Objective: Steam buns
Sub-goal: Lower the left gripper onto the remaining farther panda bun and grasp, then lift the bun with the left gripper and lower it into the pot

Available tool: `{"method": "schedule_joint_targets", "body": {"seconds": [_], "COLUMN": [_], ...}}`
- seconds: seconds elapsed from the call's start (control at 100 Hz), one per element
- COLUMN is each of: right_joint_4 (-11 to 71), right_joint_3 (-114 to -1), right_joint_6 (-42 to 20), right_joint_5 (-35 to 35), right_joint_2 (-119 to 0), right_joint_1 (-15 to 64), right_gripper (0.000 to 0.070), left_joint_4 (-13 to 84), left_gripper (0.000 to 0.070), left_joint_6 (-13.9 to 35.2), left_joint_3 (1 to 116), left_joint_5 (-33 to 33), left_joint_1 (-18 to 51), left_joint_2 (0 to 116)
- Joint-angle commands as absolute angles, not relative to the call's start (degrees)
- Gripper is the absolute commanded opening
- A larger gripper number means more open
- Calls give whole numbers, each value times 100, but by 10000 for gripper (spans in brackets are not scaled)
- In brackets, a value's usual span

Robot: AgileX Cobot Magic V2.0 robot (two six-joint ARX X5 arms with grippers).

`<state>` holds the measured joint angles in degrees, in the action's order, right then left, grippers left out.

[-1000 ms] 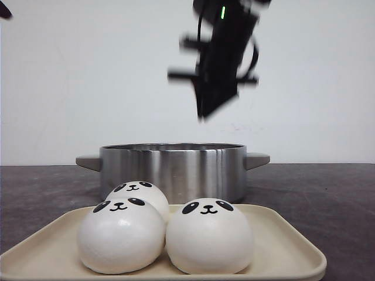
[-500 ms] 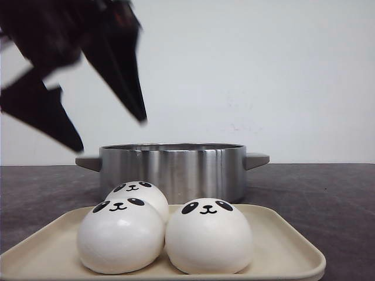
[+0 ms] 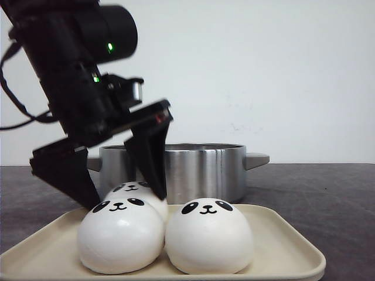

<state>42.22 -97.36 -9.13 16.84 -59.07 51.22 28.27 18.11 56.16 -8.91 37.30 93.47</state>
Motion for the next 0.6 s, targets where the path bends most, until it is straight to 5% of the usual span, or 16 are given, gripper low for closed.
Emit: {"method": "schedule_joint_targets", "body": {"seconds": [0.0,0.09,0.14,0.24,0.26,0.59], "right_joint_4": [4202,4239,4274,4353,4372,4464], "right_joint_3": [-9841,-9841,-9841,-9841,-9841,-9841], "right_joint_6": [-993,-993,-1009,-1011,-1013,-1011], "right_joint_5": [1780,1815,1813,1815,1815,1852], "right_joint_2": [-5902,-5896,-5896,-5909,-5911,-5951], "right_joint_1": [5177,5177,5177,5177,5177,5177], "right_gripper": [5,5,5,5,5,5], "left_joint_4": [2788,2746,2740,2794,2847,2998], "left_gripper": [544,530,451,126,3,10], "left_joint_6": [2040,2252,2307,2320,2316,1920], "left_joint_3": [5684,5684,5684,5686,5688,5970], "left_joint_5": [-860,-858,-858,-882,-908,-921], "left_joint_1": [3785,3785,3785,3785,3785,3986], "left_joint_2": [9509,9564,9568,9566,9561,8379]}}
